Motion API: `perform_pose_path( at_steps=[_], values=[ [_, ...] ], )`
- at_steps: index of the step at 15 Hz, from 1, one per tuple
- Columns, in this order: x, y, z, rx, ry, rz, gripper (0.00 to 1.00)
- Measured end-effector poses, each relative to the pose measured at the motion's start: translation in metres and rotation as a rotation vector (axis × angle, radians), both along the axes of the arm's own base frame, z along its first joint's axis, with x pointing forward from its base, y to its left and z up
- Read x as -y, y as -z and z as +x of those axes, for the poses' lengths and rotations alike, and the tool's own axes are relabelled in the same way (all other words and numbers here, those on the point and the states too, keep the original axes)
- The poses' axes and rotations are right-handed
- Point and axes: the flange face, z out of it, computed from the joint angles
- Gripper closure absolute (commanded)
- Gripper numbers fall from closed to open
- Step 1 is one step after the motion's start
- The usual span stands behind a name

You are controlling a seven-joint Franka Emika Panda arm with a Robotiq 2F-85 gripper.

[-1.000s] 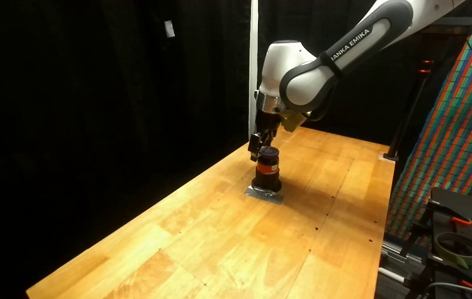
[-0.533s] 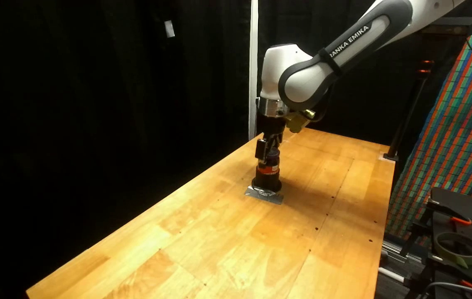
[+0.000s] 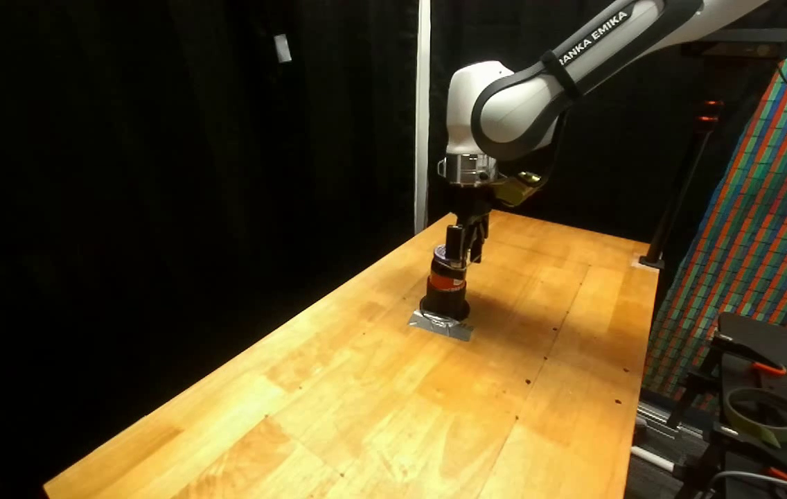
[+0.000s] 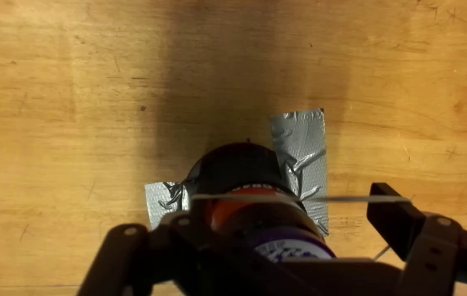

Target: Put the rubber band onto the jar.

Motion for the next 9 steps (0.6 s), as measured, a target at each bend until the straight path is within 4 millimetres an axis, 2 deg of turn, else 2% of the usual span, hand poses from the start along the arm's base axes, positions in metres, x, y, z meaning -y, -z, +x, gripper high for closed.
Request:
perform_pose_path(
  at_steps=[4, 7, 9],
  values=[
    [0.008, 0.012, -0.014, -0.029, 0.014, 0.05, 0.64],
    [0.012, 0.012, -0.025, 0.0, 0.023, 0.06, 0.87],
    [0.014, 0.007, -0.032, 0.048, 0.03, 0.058, 0.93]
  ],
)
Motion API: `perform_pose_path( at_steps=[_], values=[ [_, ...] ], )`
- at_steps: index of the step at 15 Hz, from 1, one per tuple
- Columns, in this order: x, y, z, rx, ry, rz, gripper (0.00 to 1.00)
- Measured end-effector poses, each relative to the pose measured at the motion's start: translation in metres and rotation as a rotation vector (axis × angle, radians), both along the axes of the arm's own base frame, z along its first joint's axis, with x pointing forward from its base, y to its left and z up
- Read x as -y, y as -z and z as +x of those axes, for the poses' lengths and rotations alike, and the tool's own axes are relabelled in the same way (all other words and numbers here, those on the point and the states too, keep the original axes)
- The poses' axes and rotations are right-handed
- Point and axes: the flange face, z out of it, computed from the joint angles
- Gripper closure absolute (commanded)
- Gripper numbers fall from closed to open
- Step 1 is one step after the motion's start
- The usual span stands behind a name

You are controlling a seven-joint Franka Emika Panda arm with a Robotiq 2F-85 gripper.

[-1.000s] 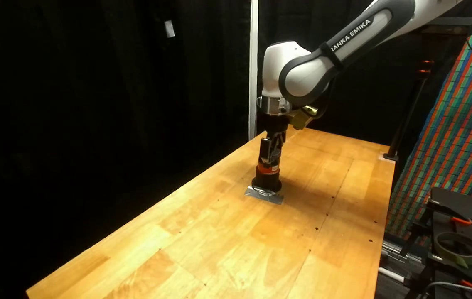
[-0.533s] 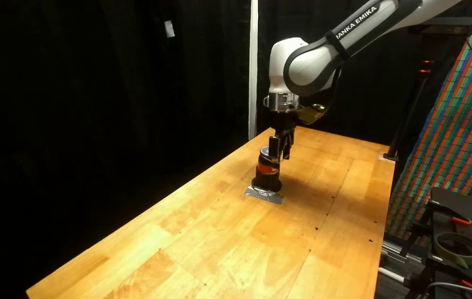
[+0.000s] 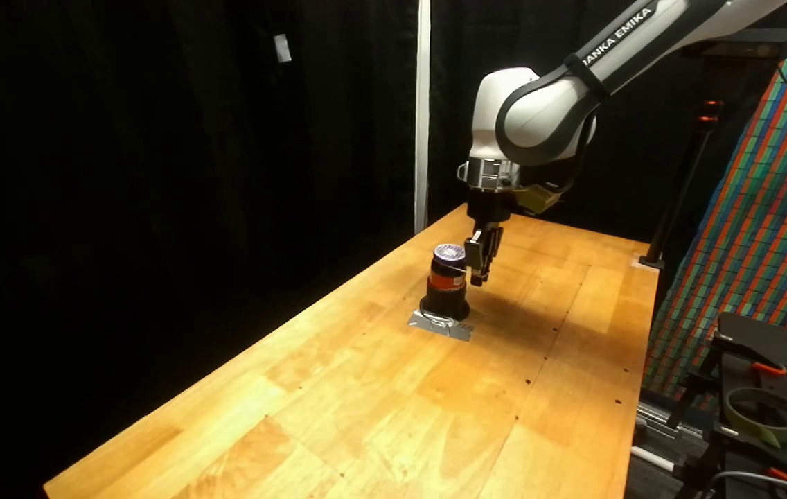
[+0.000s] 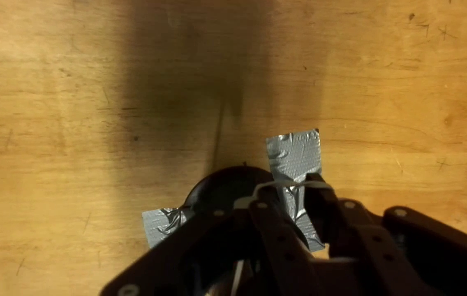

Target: Put the rubber band onto the jar.

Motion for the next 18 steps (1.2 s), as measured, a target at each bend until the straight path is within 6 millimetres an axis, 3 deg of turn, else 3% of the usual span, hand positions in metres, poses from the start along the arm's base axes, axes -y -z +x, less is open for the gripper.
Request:
perform_pose_path(
  at_steps=[2, 5, 6, 11, 18],
  values=[
    [0.003, -0.005, -0.006, 0.088, 0.014, -0.005, 0.97],
    [0.008, -0.008, -0.017, 0.236, 0.038, -0.013, 0.93],
    [0.009, -0.008, -0.021, 0.28, 0.045, -0.016, 0.9],
    [0.017, 0.003, -0.047, 0.469, 0.094, -0.03, 0.91],
    [0.007, 0.01, -0.077, 0.659, 0.163, 0.039, 0.91]
  ],
)
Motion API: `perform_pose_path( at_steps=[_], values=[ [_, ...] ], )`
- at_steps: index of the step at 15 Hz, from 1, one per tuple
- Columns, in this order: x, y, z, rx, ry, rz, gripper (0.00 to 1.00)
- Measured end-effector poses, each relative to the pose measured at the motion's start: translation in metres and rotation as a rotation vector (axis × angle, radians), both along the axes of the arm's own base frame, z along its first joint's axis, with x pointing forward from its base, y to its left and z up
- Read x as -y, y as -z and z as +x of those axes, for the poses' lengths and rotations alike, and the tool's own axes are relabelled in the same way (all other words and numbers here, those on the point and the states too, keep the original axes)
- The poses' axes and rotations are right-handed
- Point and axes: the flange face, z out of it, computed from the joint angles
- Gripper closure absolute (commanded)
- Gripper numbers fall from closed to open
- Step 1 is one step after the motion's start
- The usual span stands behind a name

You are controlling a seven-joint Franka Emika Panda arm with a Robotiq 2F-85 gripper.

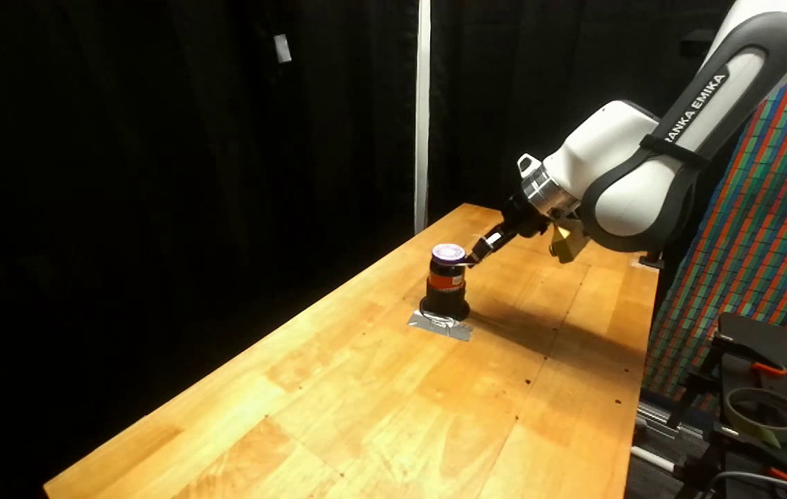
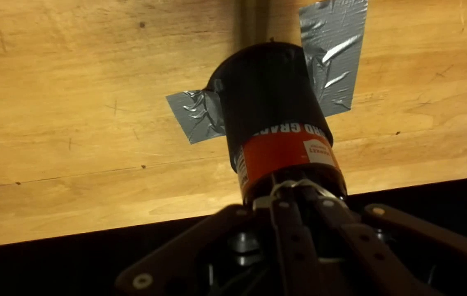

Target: Put the rubber band onto the jar.

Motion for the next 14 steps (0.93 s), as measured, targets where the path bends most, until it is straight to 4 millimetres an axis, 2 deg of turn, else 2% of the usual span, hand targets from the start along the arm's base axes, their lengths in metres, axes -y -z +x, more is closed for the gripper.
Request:
perform_pose_path(
  at_steps=[3, 10, 14],
  values=[
    [0.0, 0.008, -0.011, 0.06, 0.006, 0.029, 0.91],
    [0.02, 0.023, -0.028, 0.195, 0.033, 0.069, 0.91],
    [0.02, 0.026, -0.039, 0.265, 0.035, 0.126, 0.9]
  ],
)
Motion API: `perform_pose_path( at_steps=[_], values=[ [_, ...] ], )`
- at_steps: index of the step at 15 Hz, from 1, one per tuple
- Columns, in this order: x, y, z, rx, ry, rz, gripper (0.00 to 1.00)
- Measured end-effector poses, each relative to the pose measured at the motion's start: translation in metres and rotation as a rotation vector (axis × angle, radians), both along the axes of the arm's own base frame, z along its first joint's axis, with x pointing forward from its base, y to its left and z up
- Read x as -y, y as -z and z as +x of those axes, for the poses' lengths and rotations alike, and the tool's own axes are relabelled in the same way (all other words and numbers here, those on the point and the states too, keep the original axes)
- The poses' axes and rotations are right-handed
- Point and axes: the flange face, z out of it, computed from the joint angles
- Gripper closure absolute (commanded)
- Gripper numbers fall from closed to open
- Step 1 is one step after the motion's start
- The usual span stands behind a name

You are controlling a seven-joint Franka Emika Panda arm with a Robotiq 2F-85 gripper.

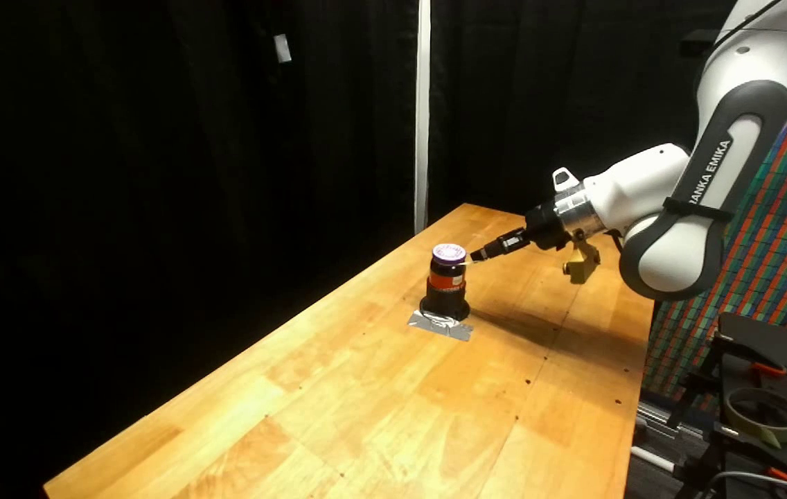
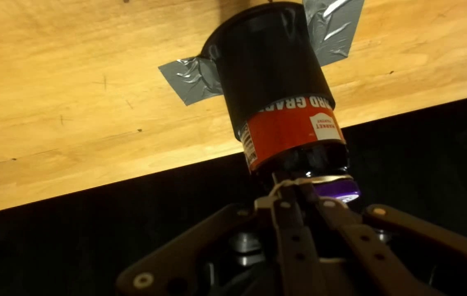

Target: Put the rubber band onto the jar.

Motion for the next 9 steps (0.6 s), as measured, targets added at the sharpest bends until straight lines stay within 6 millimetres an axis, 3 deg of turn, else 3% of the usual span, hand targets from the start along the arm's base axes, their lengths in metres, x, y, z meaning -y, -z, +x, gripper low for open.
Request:
perform_pose_path(
  at_steps=[4, 5, 6, 7, 9],
  values=[
    [-0.001, 0.004, -0.01, 0.057, -0.007, 0.048, 0.91],
    [0.0, 0.005, -0.013, 0.072, -0.009, 0.055, 0.65],
    [0.0, 0.006, -0.015, 0.087, -0.008, 0.06, 0.65],
    [0.0, 0.007, -0.016, 0.093, -0.01, 0.062, 0.87],
    [0.0, 0.01, -0.017, 0.086, -0.012, 0.07, 0.71]
  ],
)
